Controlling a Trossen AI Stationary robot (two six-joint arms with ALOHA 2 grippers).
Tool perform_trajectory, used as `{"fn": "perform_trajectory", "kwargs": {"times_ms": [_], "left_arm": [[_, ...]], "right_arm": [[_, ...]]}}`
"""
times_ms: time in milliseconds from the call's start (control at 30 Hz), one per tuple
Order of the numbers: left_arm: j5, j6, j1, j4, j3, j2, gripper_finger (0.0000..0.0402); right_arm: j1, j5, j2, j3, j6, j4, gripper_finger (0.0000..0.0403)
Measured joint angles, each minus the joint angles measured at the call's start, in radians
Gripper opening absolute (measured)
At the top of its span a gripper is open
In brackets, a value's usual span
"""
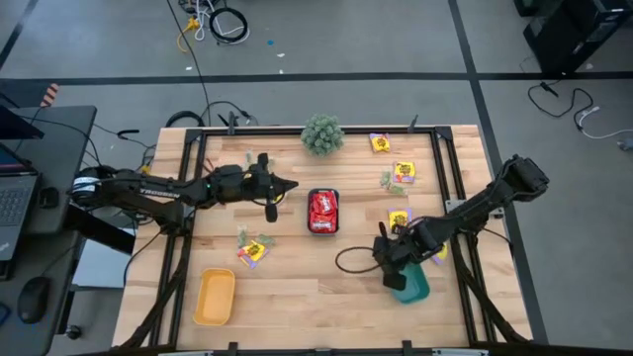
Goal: Sort candy
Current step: Move the green bin to the right side of the blue bin
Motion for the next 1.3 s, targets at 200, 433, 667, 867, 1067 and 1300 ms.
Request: {"fn": "perform_trajectory", "kwargs": {"times_ms": [200, 433, 667, 867, 1067, 1300], "left_arm": [[-0.054, -0.004, 0.0, 0.027, -0.062, 0.0, 0.0], [-0.056, 0.025, 0.0, 0.016, -0.062, 0.0, 0.0], [-0.089, 0.048, 0.0, -0.013, -0.062, 0.0, 0.0], [-0.093, 0.059, 0.0, -0.015, -0.062, 0.0, 0.0], [-0.094, 0.062, 0.0, -0.025, -0.062, 0.0, 0.0], [-0.094, 0.058, 0.0, -0.039, -0.062, 0.0, 0.0]], "right_arm": [[-0.087, 0.018, 0.0, 0.0, -0.062, 0.093, 0.0], [-0.169, 0.041, 0.0, 0.0, -0.091, 0.143, 0.0001], [-0.258, 0.06, 0.0, 0.0, -0.151, 0.19, 0.0001], [-0.34, 0.047, 0.0, 0.014, -0.243, 0.24, 0.001], [-0.38, 0.049, -0.001, 0.17, -0.414, 0.018, 0.0073], [-0.452, -0.038, -0.002, 0.208, -0.626, -0.102, 0.0117]]}}
